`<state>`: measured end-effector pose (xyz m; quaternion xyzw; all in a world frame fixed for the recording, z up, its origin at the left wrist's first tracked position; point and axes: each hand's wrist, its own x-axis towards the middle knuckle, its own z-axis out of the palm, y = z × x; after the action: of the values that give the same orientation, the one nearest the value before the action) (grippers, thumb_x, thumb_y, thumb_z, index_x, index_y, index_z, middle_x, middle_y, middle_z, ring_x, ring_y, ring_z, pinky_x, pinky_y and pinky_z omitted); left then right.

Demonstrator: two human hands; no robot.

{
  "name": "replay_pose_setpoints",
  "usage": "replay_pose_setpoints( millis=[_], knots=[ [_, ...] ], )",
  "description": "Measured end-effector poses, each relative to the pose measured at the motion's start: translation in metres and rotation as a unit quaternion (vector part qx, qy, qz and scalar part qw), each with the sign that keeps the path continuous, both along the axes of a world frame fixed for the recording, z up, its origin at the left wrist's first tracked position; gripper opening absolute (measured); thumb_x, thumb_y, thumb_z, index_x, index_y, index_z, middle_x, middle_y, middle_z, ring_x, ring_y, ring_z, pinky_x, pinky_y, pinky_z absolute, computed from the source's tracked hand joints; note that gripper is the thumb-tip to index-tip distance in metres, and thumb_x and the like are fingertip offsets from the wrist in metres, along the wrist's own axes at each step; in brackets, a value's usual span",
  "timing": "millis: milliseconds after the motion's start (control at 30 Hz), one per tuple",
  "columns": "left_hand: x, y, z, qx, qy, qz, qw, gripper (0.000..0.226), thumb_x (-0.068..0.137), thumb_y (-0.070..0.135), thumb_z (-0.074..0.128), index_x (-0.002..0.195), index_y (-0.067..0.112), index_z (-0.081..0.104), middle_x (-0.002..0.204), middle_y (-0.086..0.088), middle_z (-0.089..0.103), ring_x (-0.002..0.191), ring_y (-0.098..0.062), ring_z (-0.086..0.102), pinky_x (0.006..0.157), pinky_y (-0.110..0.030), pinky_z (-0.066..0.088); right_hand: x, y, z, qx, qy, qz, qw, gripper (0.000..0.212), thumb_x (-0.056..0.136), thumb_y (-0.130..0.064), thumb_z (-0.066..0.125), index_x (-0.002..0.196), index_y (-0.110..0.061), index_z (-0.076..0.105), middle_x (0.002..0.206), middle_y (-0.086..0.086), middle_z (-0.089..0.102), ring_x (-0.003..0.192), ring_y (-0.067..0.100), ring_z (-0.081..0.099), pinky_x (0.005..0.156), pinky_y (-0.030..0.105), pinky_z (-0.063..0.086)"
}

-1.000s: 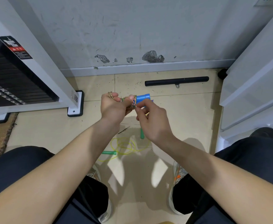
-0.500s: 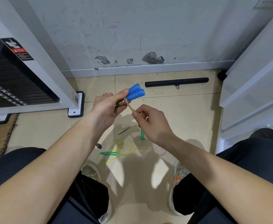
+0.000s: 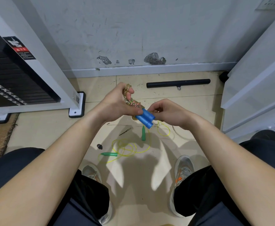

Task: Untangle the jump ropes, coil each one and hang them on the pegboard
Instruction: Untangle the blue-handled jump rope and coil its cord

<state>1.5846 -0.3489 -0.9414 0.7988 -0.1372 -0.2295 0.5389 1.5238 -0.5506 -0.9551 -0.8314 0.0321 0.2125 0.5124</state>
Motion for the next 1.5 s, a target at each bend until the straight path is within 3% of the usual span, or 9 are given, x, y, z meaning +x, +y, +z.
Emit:
replay_pose_setpoints(
  millis=[100,267,467,567,700,967,1133,1333,1500],
  knots=[
    [-0.002,0.001,-0.001,0.064,-0.031,-0.046,0.996,0.073,0.044,0.032,0.094,0.101,0.026,0.049,0.097,0.0,0.05,0.086,-0.04,0.066,0.079,-0.054,0.056,0.002,-0.002,0.003,0.007,0.005,-0.014,1.0,0.02,0.093,-0.008,0.063,0.083,-0.021,0.075,0.062,-0.019,0.061,0.056,-0.002,0.048,0.057,0.014,0.038],
    [-0.001,-0.005,-0.012,0.149,-0.15,-0.003,0.977,0.068,0.058,0.018,0.094,0.106,0.02,0.047,0.093,0.003,0.048,0.068,-0.011,0.047,0.054,-0.017,0.039,0.0,0.01,0.007,0.04,0.008,-0.115,0.992,0.011,0.089,-0.011,0.068,0.084,-0.013,0.078,0.064,-0.006,0.065,0.051,0.012,0.043,0.048,0.02,0.038],
    [-0.002,-0.014,-0.023,0.1,-0.158,0.196,0.963,0.067,0.061,0.021,0.092,0.107,0.022,0.044,0.098,0.003,0.046,0.074,-0.005,0.045,0.055,-0.012,0.035,-0.022,0.056,0.001,0.136,-0.039,-0.297,0.944,0.007,0.094,-0.009,0.059,0.097,-0.009,0.065,0.074,0.002,0.07,0.044,0.013,0.051,0.051,0.026,0.046],
    [-0.002,-0.016,-0.025,0.027,-0.111,0.244,0.963,0.066,0.067,0.02,0.091,0.113,0.019,0.044,0.098,0.003,0.045,0.082,-0.012,0.05,0.062,-0.012,0.041,-0.029,0.066,-0.006,0.102,-0.06,-0.298,0.947,0.002,0.099,-0.021,0.057,0.099,-0.02,0.058,0.07,-0.004,0.068,0.047,0.008,0.051,0.048,0.018,0.041],
    [-0.003,-0.015,-0.027,-0.112,0.022,0.313,0.943,0.06,0.071,0.016,0.088,0.111,0.017,0.043,0.1,0.0,0.043,0.093,-0.026,0.068,0.074,-0.037,0.06,-0.03,0.069,-0.012,0.048,-0.134,-0.269,0.953,0.015,0.101,-0.024,0.052,0.107,-0.031,0.064,0.065,-0.009,0.06,0.061,0.0,0.057,0.057,0.01,0.04],
    [-0.007,-0.011,-0.019,-0.237,0.249,0.287,0.894,0.053,0.084,0.015,0.079,0.124,-0.004,0.049,0.103,-0.011,0.059,0.082,-0.021,0.068,0.079,-0.037,0.062,-0.032,0.069,-0.013,-0.042,-0.228,-0.163,0.959,0.032,0.102,-0.022,0.051,0.128,-0.03,0.068,0.069,-0.016,0.053,0.058,0.002,0.047,0.063,0.026,0.038],
    [-0.007,-0.006,-0.018,-0.245,0.274,0.225,0.902,0.076,0.074,0.033,0.087,0.13,-0.008,0.055,0.134,-0.022,0.058,0.107,-0.027,0.07,0.089,-0.037,0.059,-0.032,0.068,-0.01,-0.079,-0.272,-0.139,0.949,0.031,0.101,-0.025,0.05,0.124,-0.031,0.069,0.093,-0.004,0.07,0.07,0.008,0.05,0.073,0.039,0.052],
    [0.0,-0.005,-0.019,-0.26,0.249,0.212,0.909,0.027,0.083,0.015,0.079,0.09,0.003,0.056,0.092,-0.007,0.043,0.082,-0.02,0.068,0.084,-0.034,0.059,-0.035,0.065,-0.007,-0.069,-0.282,-0.164,0.943,0.022,0.099,-0.028,0.057,0.114,-0.03,0.073,0.067,-0.021,0.054,0.057,0.001,0.048,0.063,0.031,0.044],
    [-0.001,-0.001,-0.016,-0.252,0.258,0.232,0.903,0.056,0.08,0.022,0.082,0.12,-0.012,0.061,0.112,-0.015,0.05,0.084,-0.021,0.069,0.077,-0.031,0.059,-0.032,0.056,-0.009,-0.084,-0.244,-0.186,0.948,0.012,0.09,-0.045,0.066,0.093,-0.034,0.071,0.072,-0.014,0.067,0.063,0.008,0.058,0.067,0.038,0.053]
  ],
)
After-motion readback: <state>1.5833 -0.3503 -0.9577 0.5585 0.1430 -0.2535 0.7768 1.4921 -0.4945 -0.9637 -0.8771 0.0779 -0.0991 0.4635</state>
